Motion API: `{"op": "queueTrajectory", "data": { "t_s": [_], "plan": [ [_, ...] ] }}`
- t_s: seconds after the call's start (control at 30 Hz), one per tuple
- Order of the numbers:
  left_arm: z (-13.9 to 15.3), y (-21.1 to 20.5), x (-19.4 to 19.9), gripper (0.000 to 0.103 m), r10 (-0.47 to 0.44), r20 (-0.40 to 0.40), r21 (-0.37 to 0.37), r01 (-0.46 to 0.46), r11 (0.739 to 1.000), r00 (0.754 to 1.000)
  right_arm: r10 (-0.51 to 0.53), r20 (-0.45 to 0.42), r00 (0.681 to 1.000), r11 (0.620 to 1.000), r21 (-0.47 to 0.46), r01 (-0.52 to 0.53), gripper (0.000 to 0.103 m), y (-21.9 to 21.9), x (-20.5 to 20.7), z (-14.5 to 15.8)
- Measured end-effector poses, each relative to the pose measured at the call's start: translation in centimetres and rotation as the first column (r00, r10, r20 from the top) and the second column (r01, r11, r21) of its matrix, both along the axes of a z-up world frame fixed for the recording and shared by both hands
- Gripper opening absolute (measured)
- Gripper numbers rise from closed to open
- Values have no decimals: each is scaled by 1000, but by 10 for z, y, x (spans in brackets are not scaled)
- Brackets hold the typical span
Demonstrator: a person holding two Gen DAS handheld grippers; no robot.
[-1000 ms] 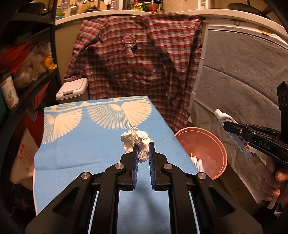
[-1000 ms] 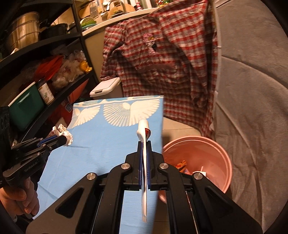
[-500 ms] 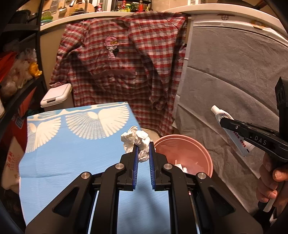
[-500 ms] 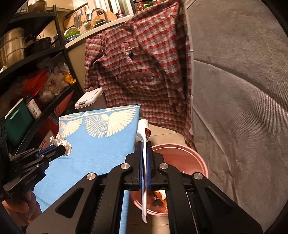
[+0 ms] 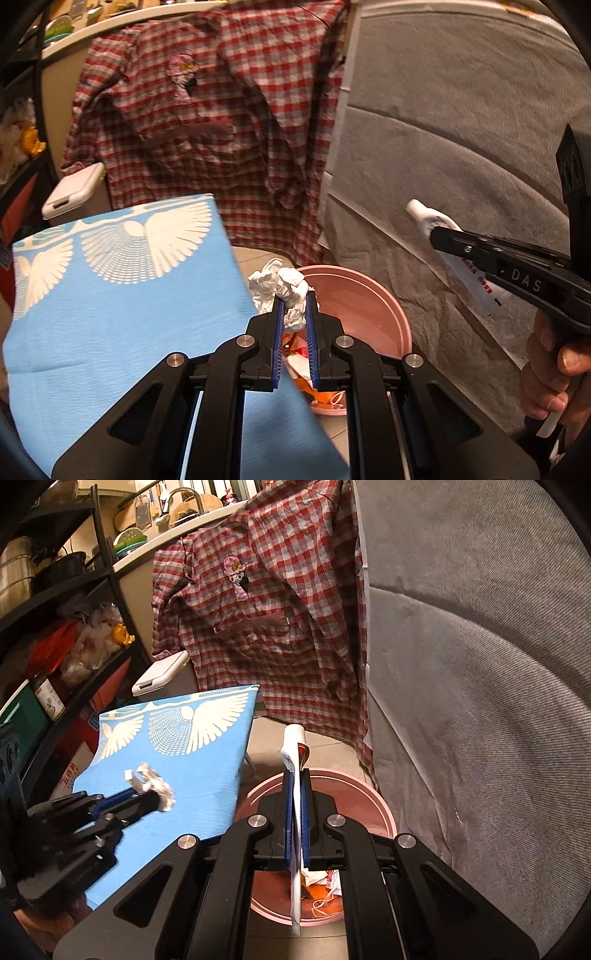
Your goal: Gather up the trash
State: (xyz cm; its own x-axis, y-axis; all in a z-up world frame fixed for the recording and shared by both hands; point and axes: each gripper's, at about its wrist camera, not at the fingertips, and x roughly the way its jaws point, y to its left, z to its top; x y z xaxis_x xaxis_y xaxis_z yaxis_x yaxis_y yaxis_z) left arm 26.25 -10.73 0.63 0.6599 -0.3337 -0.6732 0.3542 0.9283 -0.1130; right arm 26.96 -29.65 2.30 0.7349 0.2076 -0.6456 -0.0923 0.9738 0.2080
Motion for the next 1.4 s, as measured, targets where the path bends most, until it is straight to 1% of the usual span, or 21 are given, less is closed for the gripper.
{"op": "queueTrajectory", "data": {
  "t_s": [0.13, 0.33, 0.43, 0.47, 0.5, 0.53, 0.57, 0.6, 0.7, 0.83, 0.87, 0.93, 1.0, 1.03, 1.07, 1.1, 1.13, 1.2, 1.23, 1.3, 1.4],
  "plan": [
    [-7, -18, 6, 11, -22, -11, 8, 22, 1000, 1000, 1, -15, 1000, 1000, 2, -1, 4, -1, 5, -6],
    [-12, -31, 16, 12, -25, -26, 4, 25, 1000, 999, -4, -26, 1000, 1000, 3, 4, 4, -3, 12, -11],
    [-15, -36, 18, 14, -24, -28, 16, 25, 1000, 999, -11, -31, 999, 1000, -6, 11, 8, -4, 14, -13],
    [-16, -36, 19, 17, -24, -25, 25, 24, 999, 999, -16, -35, 999, 1000, -11, 16, 12, -4, 15, -14],
    [-18, -37, 18, 26, -24, -23, 32, 24, 999, 999, -17, -37, 999, 1000, -12, 17, 23, -5, 16, -14],
    [-18, -37, 18, 35, -23, -20, 35, 23, 999, 1000, -21, -36, 999, 1000, -12, 21, 29, -6, 16, -14],
    [-18, -36, 19, 37, -20, -19, 37, 20, 999, 1000, -28, -33, 999, 1000, -12, 28, 40, -7, 16, -14],
    [-18, -35, 20, 39, -14, -19, 36, 15, 999, 1000, -34, -30, 999, 999, -10, 33, 46, -8, 16, -13],
    [-16, -30, 22, 40, -2, -21, 23, 2, 1000, 1000, -40, -23, 999, 999, 0, 40, 48, -10, 16, -11],
    [-12, -27, 19, 40, 1, -9, 33, -1, 999, 1000, -39, -12, 999, 999, -1, 39, 49, -10, 12, -8],
    [-11, -25, 16, 41, 2, -5, 35, -2, 999, 1000, -40, -7, 999, 999, -2, 40, 51, -9, 10, -6],
    [-6, -22, 11, 53, 12, 9, 40, -12, 999, 1000, -46, 15, 999, 999, -5, 46, 57, -8, 3, 1],
    [1, -16, 5, 59, 22, 27, 41, -23, 999, 999, -49, 45, 998, 999, -5, 49, 66, -7, -7, 10],
    [5, -13, 0, 62, 29, 37, 40, -30, 999, 999, -49, 59, 997, 999, -9, 50, 69, -7, -13, 14],
    [9, -10, -4, 65, 35, 47, 42, -37, 998, 998, -50, 83, 995, 998, -20, 52, 76, -5, -21, 20],
    [13, -6, -9, 70, 41, 57, 43, -44, 998, 997, -51, 103, 993, 998, -33, 55, 82, -4, -29, 25],
    [18, -2, -16, 75, 49, 72, 45, -53, 998, 996, -50, 122, 991, 997, -45, 56, 84, -2, -36, 29],
    [26, 8, -28, 77, 66, 97, 51, -71, 996, 993, -50, 159, 986, 996, -67, 62, 90, 2, -52, 37],
    [31, 14, -37, 81, 81, 112, 50, -87, 995, 990, -51, 177, 983, 995, -75, 65, 92, 4, -62, 40],
    [39, 27, -50, 85, 115, 134, 34, -121, 992, 984, -57, 208, 977, 994, -77, 75, 97, 6, -81, 45],
    [51, 51, -73, 87, 190, 146, -11, -191, 982, 971, -84, 230, 970, 993, -67, 102, 98, 6, -109, 47]
  ]
}}
